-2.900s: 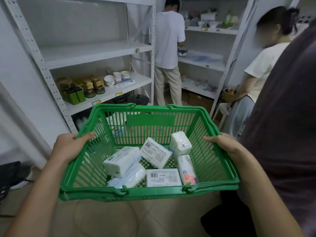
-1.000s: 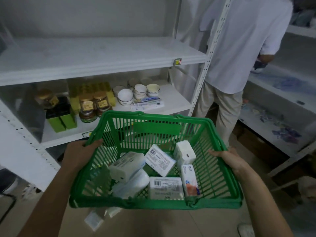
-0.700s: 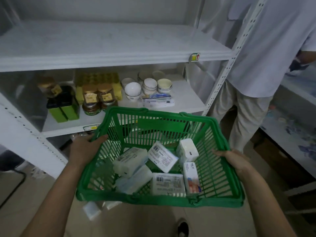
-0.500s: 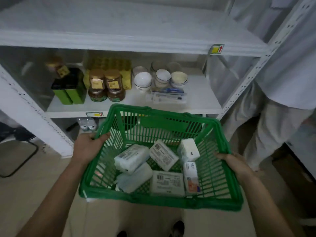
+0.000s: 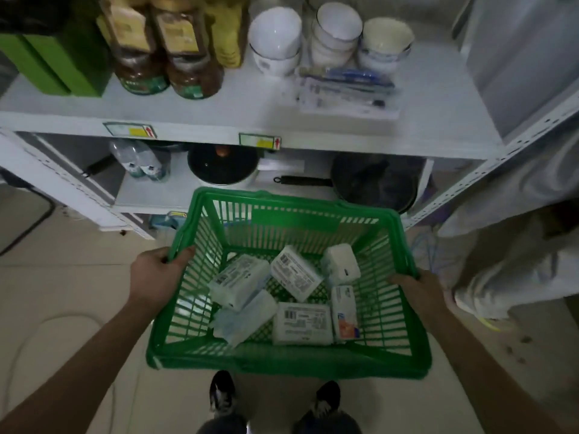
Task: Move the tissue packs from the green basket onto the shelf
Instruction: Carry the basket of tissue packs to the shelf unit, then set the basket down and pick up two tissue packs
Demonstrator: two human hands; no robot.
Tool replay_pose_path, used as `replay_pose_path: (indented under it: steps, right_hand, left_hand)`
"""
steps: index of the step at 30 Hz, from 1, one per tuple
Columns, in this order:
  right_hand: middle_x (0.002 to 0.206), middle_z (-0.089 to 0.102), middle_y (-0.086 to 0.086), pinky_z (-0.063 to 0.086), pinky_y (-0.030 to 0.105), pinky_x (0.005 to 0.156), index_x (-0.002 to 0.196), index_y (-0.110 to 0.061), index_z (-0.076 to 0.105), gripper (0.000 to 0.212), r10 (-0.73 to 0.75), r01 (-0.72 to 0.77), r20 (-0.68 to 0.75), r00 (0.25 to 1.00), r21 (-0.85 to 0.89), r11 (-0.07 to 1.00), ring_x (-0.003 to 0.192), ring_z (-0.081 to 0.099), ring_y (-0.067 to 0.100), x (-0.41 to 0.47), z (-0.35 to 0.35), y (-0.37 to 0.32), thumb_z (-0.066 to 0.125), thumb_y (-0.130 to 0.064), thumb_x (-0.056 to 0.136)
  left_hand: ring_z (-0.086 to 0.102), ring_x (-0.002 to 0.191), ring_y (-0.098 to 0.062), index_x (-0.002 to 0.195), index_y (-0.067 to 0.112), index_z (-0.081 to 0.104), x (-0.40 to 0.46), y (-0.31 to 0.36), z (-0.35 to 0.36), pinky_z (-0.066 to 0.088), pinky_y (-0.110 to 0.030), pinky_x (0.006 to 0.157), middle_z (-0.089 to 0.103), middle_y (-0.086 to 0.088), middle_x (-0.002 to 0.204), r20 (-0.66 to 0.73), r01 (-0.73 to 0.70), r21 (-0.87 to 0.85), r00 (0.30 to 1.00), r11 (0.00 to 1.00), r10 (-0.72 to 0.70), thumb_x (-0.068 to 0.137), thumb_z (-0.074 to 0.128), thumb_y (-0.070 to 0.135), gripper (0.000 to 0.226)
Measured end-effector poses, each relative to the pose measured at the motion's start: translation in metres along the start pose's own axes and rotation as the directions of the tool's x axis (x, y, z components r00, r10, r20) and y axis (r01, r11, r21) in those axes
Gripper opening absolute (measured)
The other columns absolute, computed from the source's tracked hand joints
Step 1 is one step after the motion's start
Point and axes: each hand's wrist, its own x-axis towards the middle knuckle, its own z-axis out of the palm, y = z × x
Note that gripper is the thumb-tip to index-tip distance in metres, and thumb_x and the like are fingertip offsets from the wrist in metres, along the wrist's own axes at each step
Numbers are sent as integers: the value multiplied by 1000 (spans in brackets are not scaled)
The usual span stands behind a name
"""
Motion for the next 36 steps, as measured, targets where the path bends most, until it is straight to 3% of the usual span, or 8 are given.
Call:
replay_pose_path:
  steps: [6, 11, 15, 18, 25, 28, 31, 36]
  right_hand:
    - [58, 55, 11, 40, 24, 47, 78, -1, 69, 22, -19, 15, -59, 998, -67, 998, 50, 51, 22, 108, 105, 77, 82, -17, 82]
    - [58, 54, 10, 39, 29, 51, 76, 4, 71, 28, -77, 61, -112, 991, -138, 989, 52, 51, 24, 202, 177, 138, 83, -21, 78]
    - [56, 53, 7, 39, 30, 50, 68, -8, 67, 22, -119, 93, -133, 984, -183, 979, 53, 50, 22, 263, 221, 178, 82, -21, 79]
    - [59, 56, 6, 40, 30, 52, 71, -12, 68, 18, -133, 109, -130, 983, -178, 978, 56, 53, 23, 300, 247, 202, 80, -22, 80]
    - [64, 54, 7, 41, 32, 58, 78, -11, 64, 18, -144, 138, -93, 985, -73, 988, 60, 52, 26, 350, 295, 228, 78, -22, 79]
    - [42, 46, -6, 36, 28, 49, 59, -20, 57, 28, -164, 155, -115, 980, -83, 984, 46, 45, 21, 358, 301, 227, 78, -19, 78]
    - [32, 40, -10, 34, 27, 47, 57, -20, 54, 33, -202, 185, -125, 971, -133, 974, 41, 40, 18, 361, 303, 228, 77, -22, 79]
    - [58, 55, 5, 43, 31, 53, 70, -17, 59, 24, -296, 233, -150, 943, -335, 913, 56, 57, 29, 357, 306, 224, 75, -31, 83]
  left_hand:
    - [56, 52, -30, 65, 2, 70, 71, -99, 117, 44, -35, 55, 56, -18, 50, 6, -31, 34, 1000, 999, 30, 91, 76, 45, 51]
    - [61, 58, -27, 71, 8, 72, 126, -178, 220, 44, -32, 55, 65, -9, 56, 28, 1, 19, 1000, 1000, -1, 90, 75, 50, 46]
    - [61, 56, -30, 61, 8, 69, 161, -220, 290, 42, -28, 55, 65, -18, 57, 42, -1, 7, 999, 1000, 1, 90, 75, 49, 50]
    - [59, 55, -28, 75, 0, 77, 179, -241, 327, 41, -26, 55, 71, -30, 71, 36, -38, 22, 999, 999, 37, 92, 73, 48, 51]
    - [59, 56, -29, 85, -5, 77, 210, -273, 368, 44, -29, 56, 72, -34, 76, -20, -57, 30, 998, 998, 58, 93, 71, 49, 56]
    - [55, 54, -27, 83, -12, 72, 221, -279, 372, 40, -31, 54, 67, -37, 69, -27, -79, -16, 996, 997, 79, 94, 71, 48, 61]
    - [48, 47, -24, 67, -9, 63, 225, -284, 376, 37, -30, 53, 52, -20, 51, -36, -87, -1, 996, 996, 87, 94, 70, 51, 66]
    - [63, 62, -34, 81, 2, 68, 221, -283, 380, 46, -34, 58, 65, -18, 64, -113, -166, 98, 978, 981, 177, 95, 67, 51, 51]
